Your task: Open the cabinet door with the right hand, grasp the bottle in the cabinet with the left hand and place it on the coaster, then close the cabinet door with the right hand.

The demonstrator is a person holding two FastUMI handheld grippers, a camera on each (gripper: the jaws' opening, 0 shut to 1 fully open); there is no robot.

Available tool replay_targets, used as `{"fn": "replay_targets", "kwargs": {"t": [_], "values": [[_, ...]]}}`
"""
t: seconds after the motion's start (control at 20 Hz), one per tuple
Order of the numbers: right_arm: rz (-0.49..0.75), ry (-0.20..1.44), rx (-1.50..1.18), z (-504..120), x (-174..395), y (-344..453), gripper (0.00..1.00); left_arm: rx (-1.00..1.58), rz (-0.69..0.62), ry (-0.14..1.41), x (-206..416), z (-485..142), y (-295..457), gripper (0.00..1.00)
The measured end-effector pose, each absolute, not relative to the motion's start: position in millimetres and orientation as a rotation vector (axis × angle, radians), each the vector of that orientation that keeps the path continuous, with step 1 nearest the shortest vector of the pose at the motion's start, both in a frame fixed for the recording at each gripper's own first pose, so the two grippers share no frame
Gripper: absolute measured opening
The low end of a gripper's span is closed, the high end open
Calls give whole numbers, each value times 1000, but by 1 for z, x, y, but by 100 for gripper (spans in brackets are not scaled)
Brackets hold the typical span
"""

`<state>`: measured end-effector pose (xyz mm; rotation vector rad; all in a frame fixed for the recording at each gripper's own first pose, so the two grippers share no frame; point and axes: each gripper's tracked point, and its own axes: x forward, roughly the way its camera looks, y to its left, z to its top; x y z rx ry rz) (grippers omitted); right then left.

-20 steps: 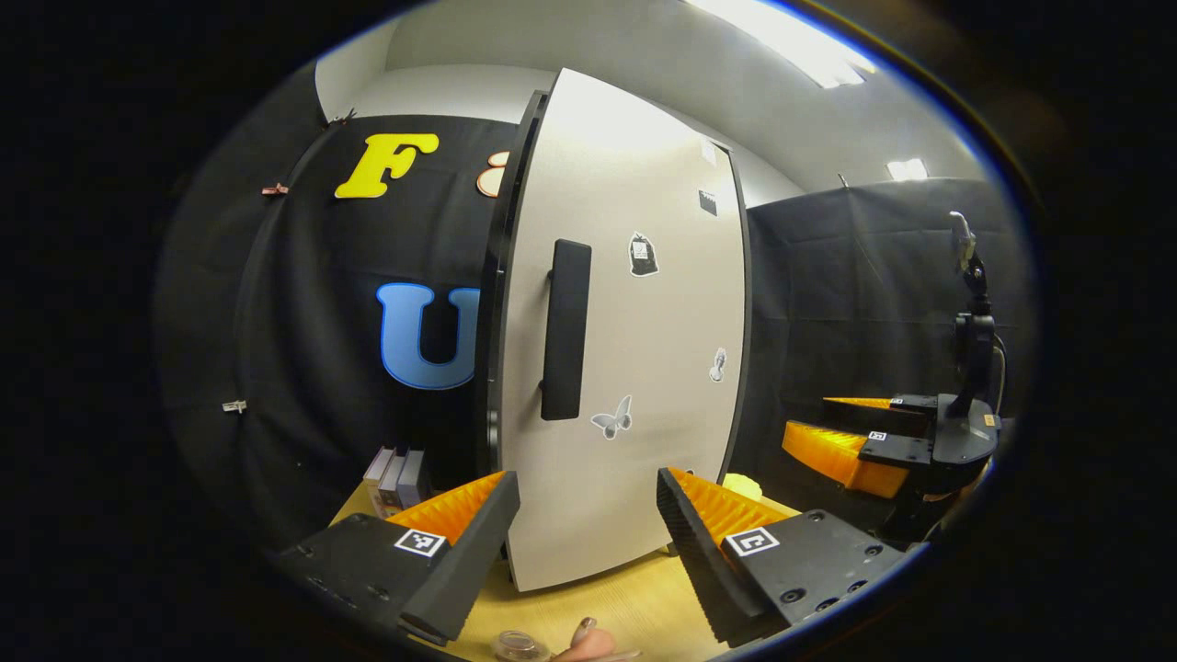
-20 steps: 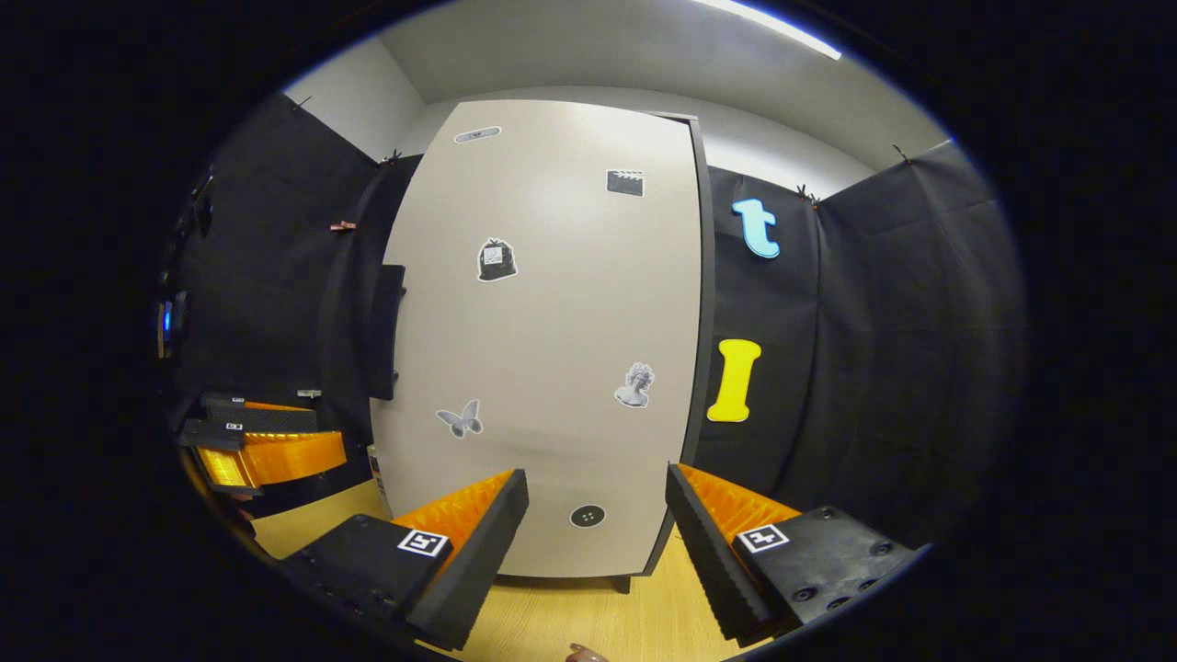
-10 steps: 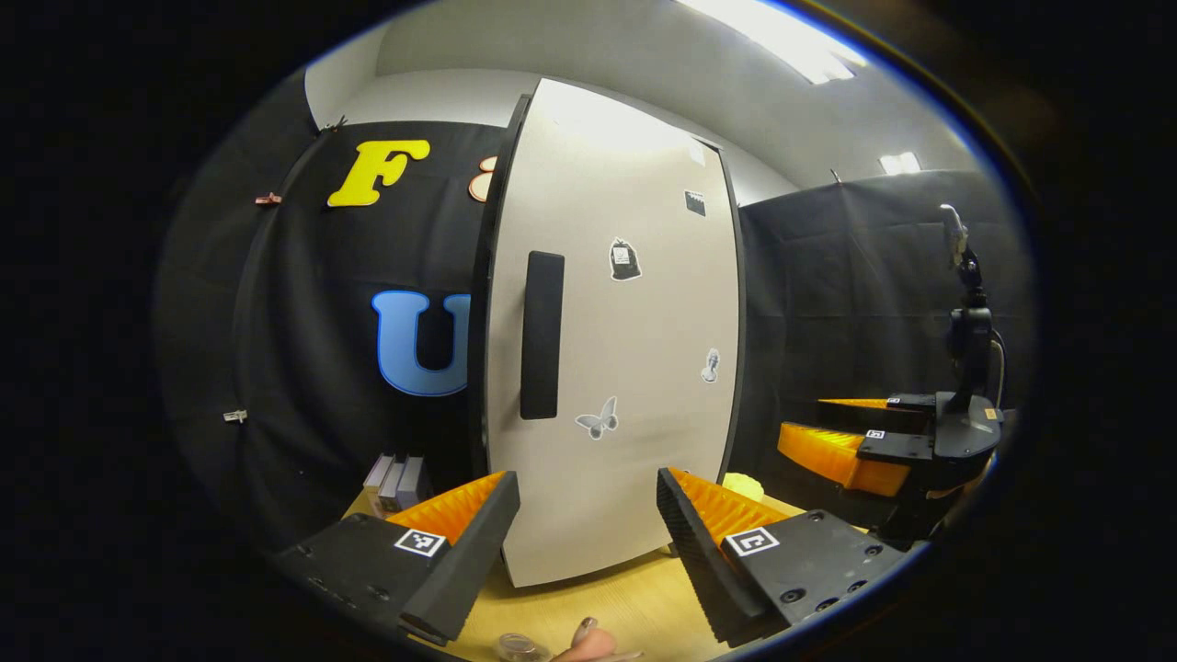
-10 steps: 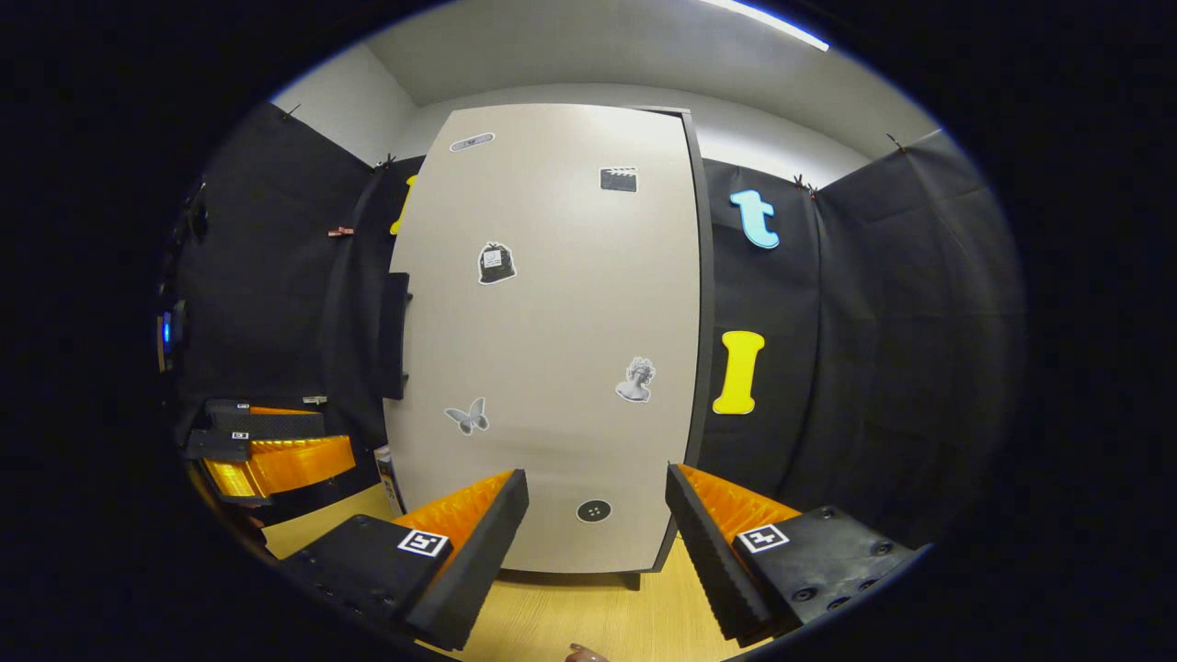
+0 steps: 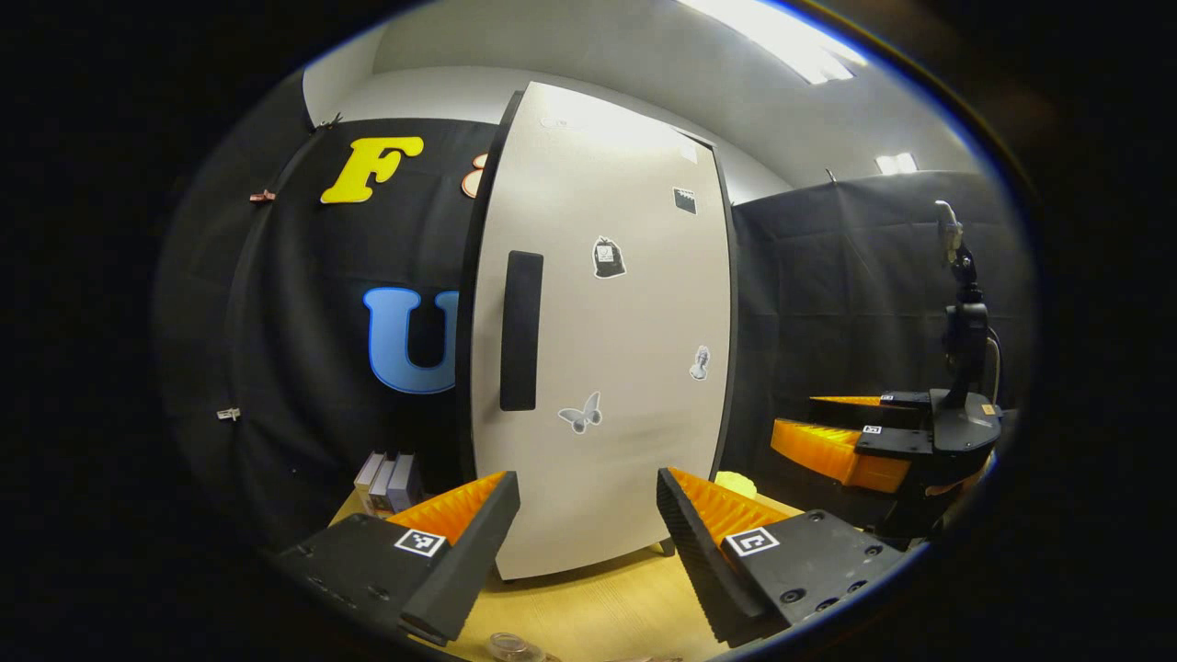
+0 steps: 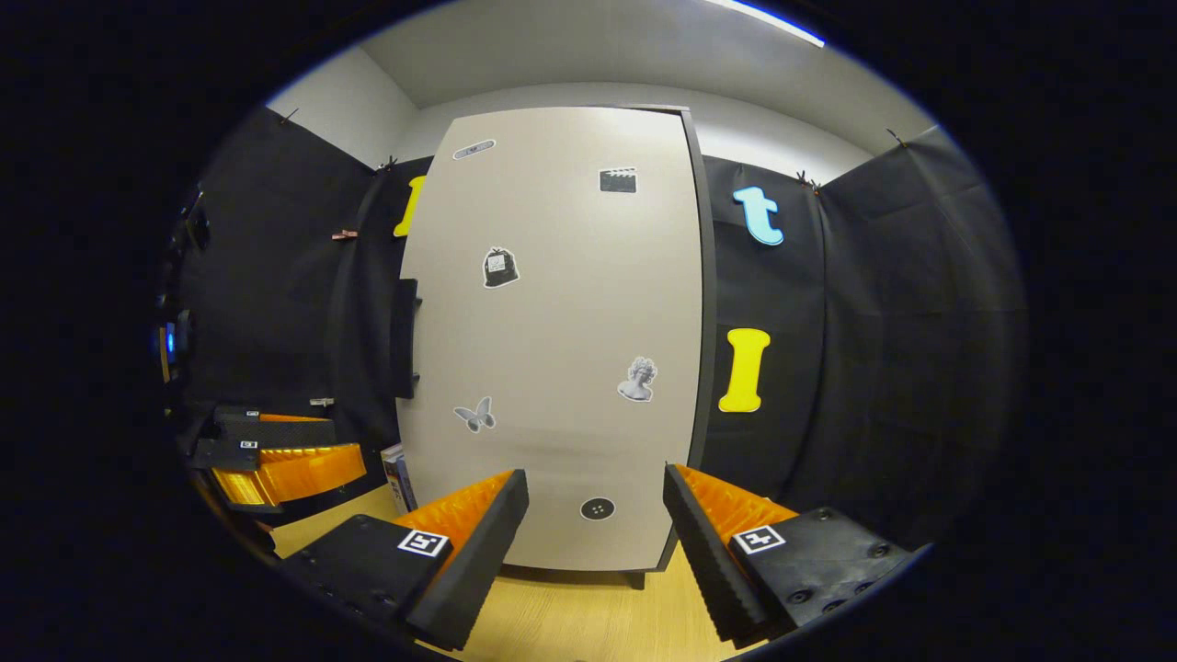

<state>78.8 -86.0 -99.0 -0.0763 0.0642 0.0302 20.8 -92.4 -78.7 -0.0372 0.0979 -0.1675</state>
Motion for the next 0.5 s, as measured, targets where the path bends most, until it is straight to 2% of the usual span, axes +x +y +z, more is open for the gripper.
{"fn": "replay_targets", "kwargs": {"t": [0.5], "values": [[56,56,-94,-96,77,-82,96,-18,-164,92,24,-80,-92,95]]}}
